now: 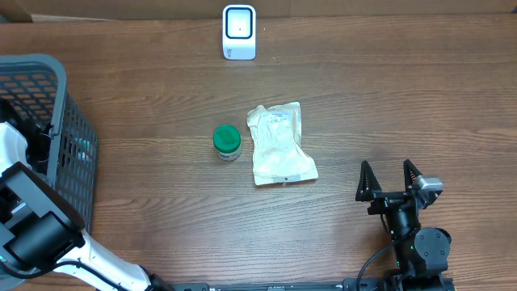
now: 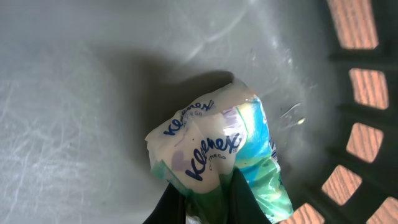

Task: Scan the item barcode
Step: 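Reach into the basket and grasp a small teal package, then lift the teal package out and lower it toward the table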

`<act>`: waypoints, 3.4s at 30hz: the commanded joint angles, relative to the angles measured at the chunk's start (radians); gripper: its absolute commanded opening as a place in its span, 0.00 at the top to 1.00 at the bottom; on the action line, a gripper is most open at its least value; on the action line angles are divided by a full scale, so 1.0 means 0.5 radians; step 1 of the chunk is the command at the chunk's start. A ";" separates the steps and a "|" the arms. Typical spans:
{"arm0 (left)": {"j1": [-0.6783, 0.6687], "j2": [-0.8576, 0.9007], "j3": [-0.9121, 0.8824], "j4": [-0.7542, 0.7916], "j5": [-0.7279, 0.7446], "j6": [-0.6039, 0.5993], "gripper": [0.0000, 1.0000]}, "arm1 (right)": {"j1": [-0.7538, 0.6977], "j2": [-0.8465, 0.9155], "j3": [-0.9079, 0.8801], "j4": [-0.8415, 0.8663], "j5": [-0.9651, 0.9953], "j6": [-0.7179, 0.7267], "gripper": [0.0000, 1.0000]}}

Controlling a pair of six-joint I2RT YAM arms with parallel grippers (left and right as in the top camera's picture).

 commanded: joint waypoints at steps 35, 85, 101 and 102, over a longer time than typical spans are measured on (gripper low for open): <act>-1.073 -1.349 0.192 -0.437 -0.080 -0.007 0.96 | -0.004 -0.024 -0.020 0.013 -0.010 0.008 0.00; -1.444 -0.964 -0.988 -0.199 -1.262 -1.366 0.24 | -0.004 -0.024 -0.021 0.013 -0.010 0.008 0.00; -1.445 -0.927 -1.302 0.195 -1.245 -1.444 0.31 | -0.004 -0.024 -0.021 0.013 -0.010 0.008 0.00; -1.445 -0.927 -1.318 0.227 -1.240 -1.444 0.37 | -0.004 -0.024 -0.020 0.013 -0.010 0.008 0.00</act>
